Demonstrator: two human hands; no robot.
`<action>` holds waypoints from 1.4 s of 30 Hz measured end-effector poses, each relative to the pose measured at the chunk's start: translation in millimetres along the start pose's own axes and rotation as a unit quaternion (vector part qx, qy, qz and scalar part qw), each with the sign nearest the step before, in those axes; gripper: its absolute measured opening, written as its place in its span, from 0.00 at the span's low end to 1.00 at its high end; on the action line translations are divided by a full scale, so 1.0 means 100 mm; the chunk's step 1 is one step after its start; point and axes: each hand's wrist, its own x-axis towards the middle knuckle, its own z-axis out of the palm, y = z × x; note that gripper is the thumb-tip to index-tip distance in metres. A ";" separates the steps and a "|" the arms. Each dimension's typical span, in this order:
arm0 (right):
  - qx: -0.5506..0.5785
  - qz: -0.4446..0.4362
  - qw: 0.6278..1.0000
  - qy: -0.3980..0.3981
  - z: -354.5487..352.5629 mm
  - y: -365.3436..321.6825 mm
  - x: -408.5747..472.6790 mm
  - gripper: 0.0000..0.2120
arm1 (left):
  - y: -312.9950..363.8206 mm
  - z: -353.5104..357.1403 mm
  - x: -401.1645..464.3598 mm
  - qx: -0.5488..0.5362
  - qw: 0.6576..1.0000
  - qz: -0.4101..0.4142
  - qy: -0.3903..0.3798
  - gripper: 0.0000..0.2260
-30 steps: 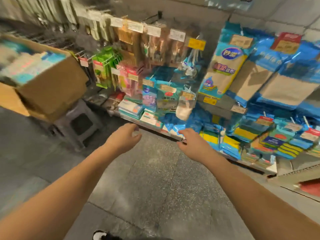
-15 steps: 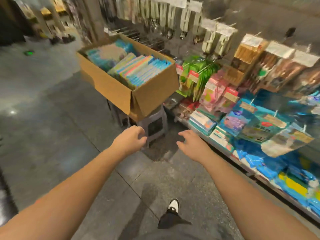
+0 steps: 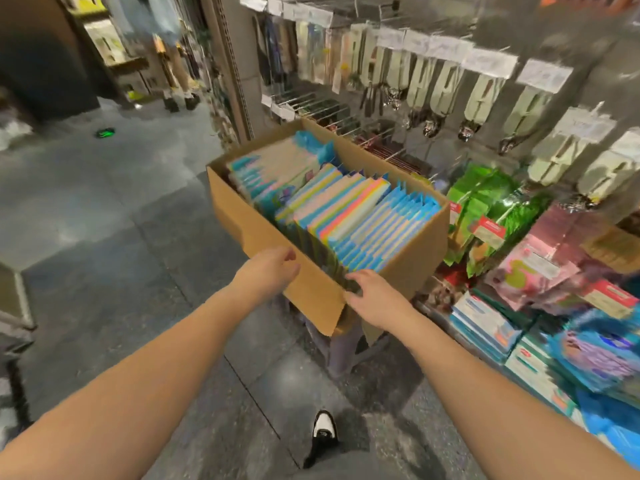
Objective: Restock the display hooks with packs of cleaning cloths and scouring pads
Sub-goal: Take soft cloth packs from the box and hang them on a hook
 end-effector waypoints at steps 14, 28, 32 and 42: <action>0.138 0.121 0.983 0.024 -0.26 -0.89 2.66 0.25 | -0.93 -1.02 3.10 -0.039 0.998 -0.006 -0.051 0.07; 0.315 0.359 0.876 0.069 0.19 -1.55 4.57 0.36 | -1.32 -0.86 4.97 -0.016 0.976 0.072 -0.203 0.16; 0.315 0.401 0.856 0.081 0.37 -1.63 4.71 0.41 | -1.29 -0.73 4.99 0.027 0.975 0.104 -0.193 0.19; 0.275 0.446 0.836 0.163 0.78 -1.69 4.95 0.51 | -1.32 -0.67 5.26 0.001 0.974 0.097 -0.207 0.10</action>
